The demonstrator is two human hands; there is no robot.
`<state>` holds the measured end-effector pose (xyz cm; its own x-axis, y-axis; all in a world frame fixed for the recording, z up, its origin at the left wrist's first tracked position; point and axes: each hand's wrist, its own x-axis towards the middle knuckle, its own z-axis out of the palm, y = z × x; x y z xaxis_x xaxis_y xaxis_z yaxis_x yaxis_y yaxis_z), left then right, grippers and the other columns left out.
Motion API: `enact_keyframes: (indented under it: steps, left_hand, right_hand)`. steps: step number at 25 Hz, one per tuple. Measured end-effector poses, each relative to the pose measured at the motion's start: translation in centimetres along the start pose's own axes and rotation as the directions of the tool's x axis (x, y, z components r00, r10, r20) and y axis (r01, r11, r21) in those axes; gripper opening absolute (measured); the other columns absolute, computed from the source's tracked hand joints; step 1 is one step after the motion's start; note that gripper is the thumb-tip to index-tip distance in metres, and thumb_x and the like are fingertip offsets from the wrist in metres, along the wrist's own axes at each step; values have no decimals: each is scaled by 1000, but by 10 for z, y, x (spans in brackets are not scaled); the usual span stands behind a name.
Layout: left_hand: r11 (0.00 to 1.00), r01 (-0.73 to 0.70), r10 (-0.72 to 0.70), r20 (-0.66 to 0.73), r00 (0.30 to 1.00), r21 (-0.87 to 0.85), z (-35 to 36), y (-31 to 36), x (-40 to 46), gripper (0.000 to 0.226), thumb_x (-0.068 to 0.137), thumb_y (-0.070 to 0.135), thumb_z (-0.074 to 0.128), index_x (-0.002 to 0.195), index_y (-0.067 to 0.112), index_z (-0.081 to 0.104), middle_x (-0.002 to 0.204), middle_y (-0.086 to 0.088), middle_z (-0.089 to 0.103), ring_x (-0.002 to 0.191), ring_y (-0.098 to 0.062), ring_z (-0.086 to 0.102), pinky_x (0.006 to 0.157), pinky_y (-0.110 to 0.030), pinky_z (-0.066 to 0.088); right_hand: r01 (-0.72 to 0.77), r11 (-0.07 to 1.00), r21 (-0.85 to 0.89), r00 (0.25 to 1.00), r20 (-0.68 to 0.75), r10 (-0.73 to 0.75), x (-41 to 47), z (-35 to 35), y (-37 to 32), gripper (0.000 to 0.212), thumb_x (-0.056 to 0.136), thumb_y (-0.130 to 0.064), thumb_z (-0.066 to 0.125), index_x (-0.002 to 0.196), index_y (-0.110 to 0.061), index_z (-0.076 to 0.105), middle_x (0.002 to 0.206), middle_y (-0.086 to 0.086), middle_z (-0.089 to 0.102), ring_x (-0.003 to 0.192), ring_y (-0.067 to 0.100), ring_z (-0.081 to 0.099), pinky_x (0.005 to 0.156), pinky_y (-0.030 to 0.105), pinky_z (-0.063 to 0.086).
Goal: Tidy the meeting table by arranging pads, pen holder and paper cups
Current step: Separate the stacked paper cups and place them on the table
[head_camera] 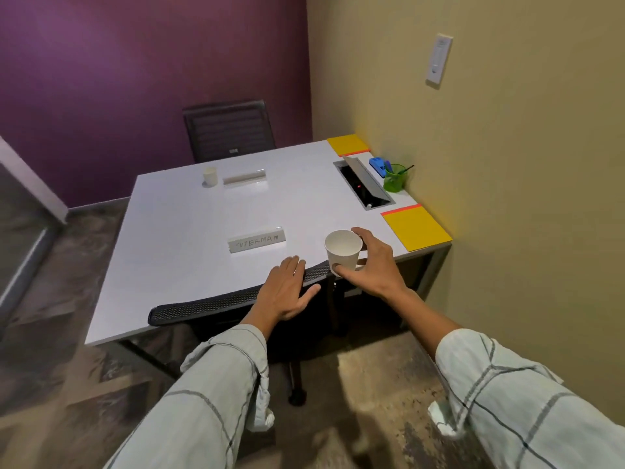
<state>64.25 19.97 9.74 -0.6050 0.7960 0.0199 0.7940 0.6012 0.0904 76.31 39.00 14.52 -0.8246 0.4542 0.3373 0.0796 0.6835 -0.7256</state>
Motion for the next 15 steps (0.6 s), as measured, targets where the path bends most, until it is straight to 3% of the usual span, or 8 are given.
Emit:
enact_keyframes:
  steps: [3, 9, 15]
  left_hand:
    - [1000, 21, -21, -3, 1000, -6, -2, 4, 1, 79, 94, 66, 25, 146, 7, 32, 153, -15, 36, 140, -30, 34, 111, -43, 34]
    - [996, 69, -73, -66, 995, -52, -25, -6, 28, 79, 94, 68, 28, 151, 13, 27, 159, -10, 27, 145, -27, 27, 118, -43, 26]
    - [986, 165, -165, -70, 984, -11, -26, -52, 90, 77, 96, 63, 31, 150, 9, 28, 160, -13, 24, 144, -29, 25, 117, -46, 27]
  right_hand:
    - [30, 999, 41, 997, 71, -33, 13, -8, 15, 81, 64, -43, 83, 134, -20, 49, 124, -1, 61, 99, 7, 54, 66, 2, 47]
    - [50, 993, 111, 996, 67, -57, 74, -11, 28, 80, 61, -48, 81, 131, -27, 49, 112, -11, 59, 94, 10, 59, 69, 30, 61]
    - [65, 992, 110, 995, 73, -74, 145, 26, 47, 76, 59, -49, 81, 126, -29, 50, 109, -13, 60, 92, 11, 59, 72, 37, 60]
